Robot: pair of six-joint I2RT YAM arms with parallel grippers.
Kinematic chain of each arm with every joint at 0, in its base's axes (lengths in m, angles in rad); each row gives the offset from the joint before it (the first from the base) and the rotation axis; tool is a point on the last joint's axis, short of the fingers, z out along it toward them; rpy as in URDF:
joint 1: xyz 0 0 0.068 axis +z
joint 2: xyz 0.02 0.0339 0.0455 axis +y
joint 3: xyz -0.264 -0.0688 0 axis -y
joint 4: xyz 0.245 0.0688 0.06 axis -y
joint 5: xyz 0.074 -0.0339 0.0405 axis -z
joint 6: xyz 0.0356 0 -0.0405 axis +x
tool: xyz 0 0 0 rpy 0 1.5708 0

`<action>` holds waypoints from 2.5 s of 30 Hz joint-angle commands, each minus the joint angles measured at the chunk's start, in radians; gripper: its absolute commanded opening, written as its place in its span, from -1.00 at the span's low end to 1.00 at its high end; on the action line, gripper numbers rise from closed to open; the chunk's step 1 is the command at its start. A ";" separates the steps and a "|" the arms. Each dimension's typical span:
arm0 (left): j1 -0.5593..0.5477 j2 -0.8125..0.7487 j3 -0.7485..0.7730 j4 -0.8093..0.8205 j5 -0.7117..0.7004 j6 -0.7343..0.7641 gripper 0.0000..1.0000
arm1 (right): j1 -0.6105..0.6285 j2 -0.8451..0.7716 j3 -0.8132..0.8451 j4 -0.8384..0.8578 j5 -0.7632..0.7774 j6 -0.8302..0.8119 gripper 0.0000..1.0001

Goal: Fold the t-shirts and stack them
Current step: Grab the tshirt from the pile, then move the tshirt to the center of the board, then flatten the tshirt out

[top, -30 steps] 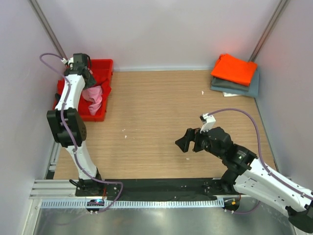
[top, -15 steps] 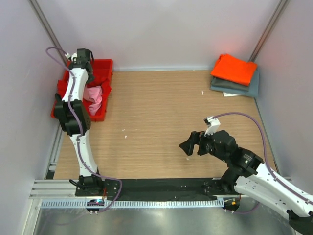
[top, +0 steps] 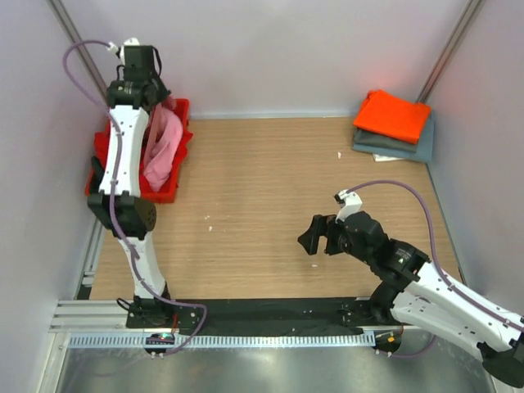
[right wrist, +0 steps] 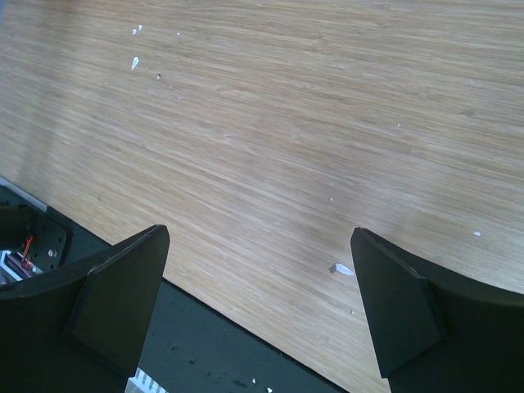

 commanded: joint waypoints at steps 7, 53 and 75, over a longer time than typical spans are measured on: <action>-0.029 -0.651 -0.333 0.493 0.410 -0.209 -0.99 | 0.005 0.008 0.108 0.047 0.111 -0.001 0.99; -0.201 -1.248 -1.505 0.145 0.289 -0.015 0.99 | 0.332 0.604 0.078 0.163 0.021 0.355 0.35; -0.203 -1.260 -1.509 0.148 0.277 -0.015 0.99 | 0.329 0.753 0.433 -0.083 0.233 0.191 -0.98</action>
